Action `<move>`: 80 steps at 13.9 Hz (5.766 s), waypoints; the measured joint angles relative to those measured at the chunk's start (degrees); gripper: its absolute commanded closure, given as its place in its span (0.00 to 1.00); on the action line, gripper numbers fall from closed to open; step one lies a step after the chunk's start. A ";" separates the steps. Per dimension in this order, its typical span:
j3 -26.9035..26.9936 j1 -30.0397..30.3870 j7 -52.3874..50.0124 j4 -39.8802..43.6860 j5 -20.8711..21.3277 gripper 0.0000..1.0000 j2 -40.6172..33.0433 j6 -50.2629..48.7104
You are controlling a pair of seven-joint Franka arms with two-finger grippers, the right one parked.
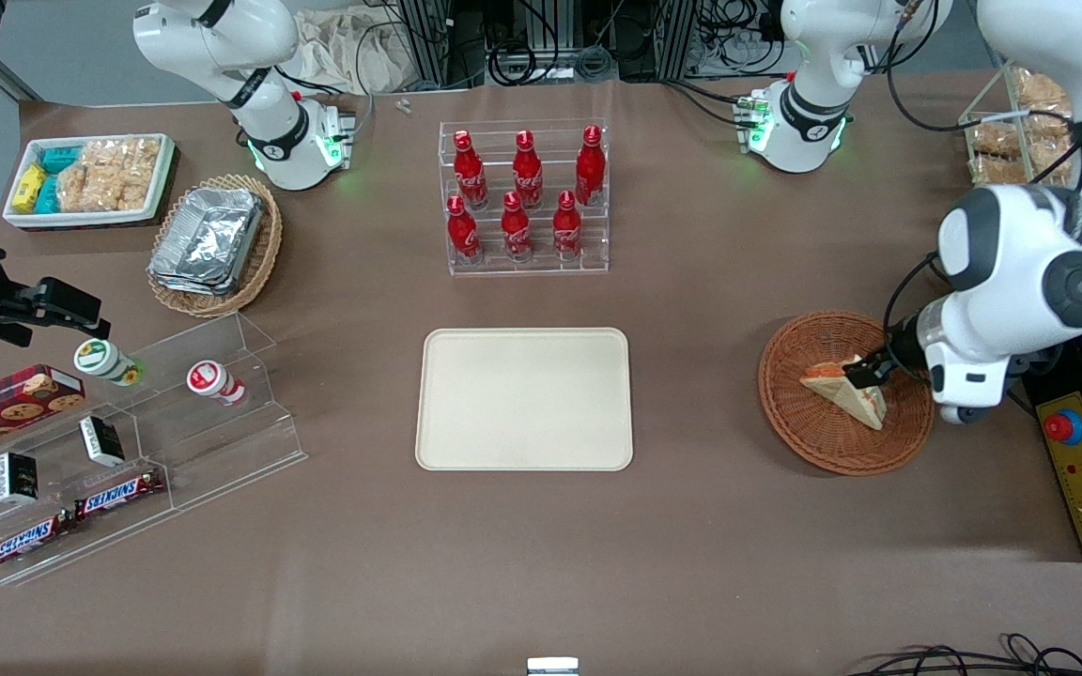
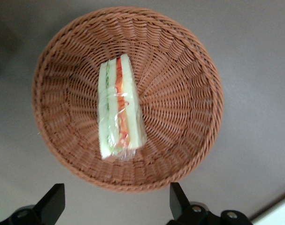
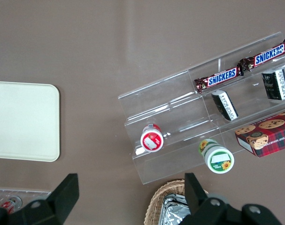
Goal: Place sandwich from basket to tray
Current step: 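Lower the left gripper and close it on the triangular sandwich, then lift the sandwich up out of the basket with the left gripper, then carry the sandwich over the white tray and lower it, then open the left gripper to release the sandwich and raise it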
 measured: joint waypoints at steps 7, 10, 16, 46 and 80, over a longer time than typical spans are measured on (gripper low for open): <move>2.69 0.28 -0.67 -9.90 0.01 0.03 3.19 14.57; 3.04 0.32 -0.67 -10.00 0.01 0.84 5.09 17.06; 2.88 0.28 -0.40 -9.05 0.03 1.00 5.40 17.63; -22.74 -14.96 -1.39 10.24 9.41 1.00 17.16 13.92; -14.95 -0.79 22.38 31.72 4.73 0.00 -0.03 -35.15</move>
